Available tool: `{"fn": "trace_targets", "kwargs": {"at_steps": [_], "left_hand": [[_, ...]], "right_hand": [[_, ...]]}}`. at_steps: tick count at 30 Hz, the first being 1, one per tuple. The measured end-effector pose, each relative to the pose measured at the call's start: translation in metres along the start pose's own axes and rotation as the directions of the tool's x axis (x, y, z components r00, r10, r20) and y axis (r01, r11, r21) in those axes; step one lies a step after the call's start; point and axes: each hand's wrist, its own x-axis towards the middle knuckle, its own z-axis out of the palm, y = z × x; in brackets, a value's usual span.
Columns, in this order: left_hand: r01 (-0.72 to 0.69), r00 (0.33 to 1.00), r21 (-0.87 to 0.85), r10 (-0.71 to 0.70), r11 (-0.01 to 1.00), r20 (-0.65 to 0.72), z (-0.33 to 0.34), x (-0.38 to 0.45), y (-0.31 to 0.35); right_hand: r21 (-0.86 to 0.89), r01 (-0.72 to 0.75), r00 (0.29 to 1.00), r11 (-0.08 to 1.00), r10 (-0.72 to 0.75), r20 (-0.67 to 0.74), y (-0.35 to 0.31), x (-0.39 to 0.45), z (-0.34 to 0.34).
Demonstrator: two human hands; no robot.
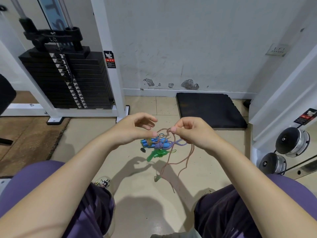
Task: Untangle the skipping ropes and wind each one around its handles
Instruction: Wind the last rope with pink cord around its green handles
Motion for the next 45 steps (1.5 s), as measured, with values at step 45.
{"fn": "trace_targets", "kwargs": {"at_steps": [45], "left_hand": [[-0.013,1.000,0.032,0.013,0.999,0.017,0.004,-0.007,0.015]], "right_hand": [[-0.036,-0.022,0.979,0.999,0.029,0.202,-0.004,-0.004,0.006]]}}
